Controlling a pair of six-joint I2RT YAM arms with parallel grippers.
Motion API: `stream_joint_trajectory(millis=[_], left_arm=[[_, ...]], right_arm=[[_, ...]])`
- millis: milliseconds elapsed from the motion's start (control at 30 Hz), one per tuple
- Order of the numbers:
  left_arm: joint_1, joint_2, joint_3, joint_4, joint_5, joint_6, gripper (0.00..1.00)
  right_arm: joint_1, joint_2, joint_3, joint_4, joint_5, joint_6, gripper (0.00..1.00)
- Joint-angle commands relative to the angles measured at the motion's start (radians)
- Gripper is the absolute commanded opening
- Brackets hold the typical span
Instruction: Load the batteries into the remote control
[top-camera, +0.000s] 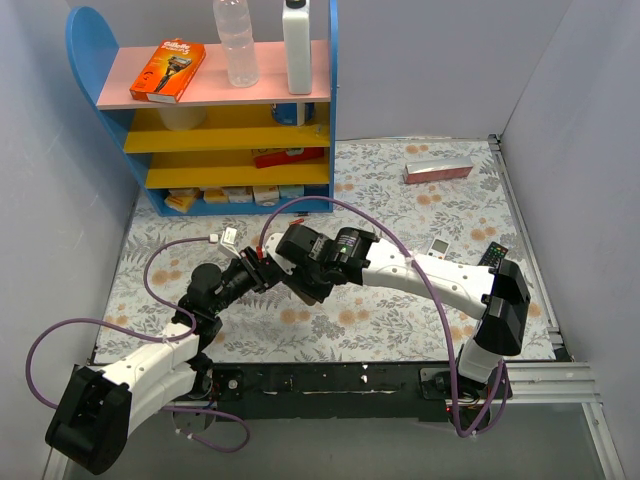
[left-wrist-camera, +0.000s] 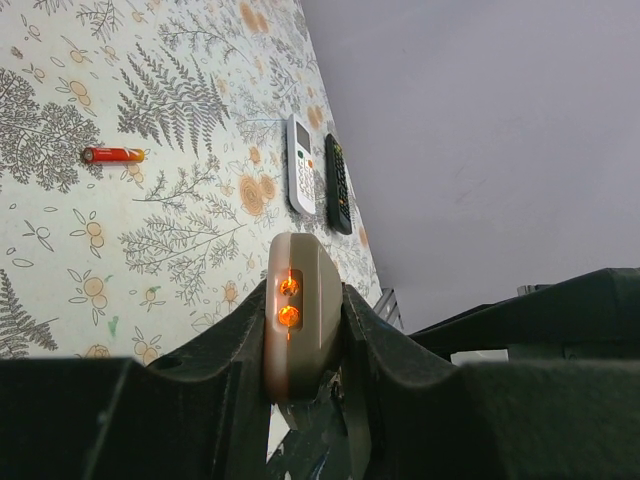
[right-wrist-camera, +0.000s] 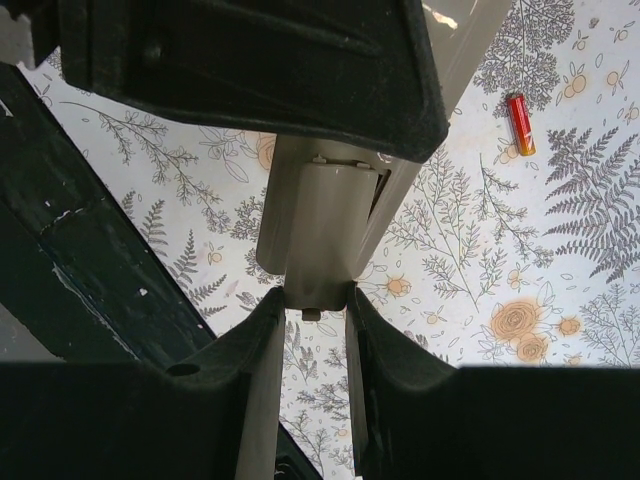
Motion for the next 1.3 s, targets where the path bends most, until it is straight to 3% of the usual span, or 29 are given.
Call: stream_joint_trajectory(millis=[0,300,1267], left_arm=[[-0.004,-0.016,0.048,0.008,0.012,0.015,0.00],[-0.004,-0.047,0.055,-0.038,0.009,0.044,0.00],[-0.037,-0.051,0.103,-0.079,0.032,0.125,0.00]], right_arm=[[0.004,0.007,0.048,0.007,0.020,-0.006,0.03],[0.004,0.018,0.065,-0.021,0.114,0.008,0.02],[0.013,0.047,0.142,-0.032,0.077,0.033,0.01]])
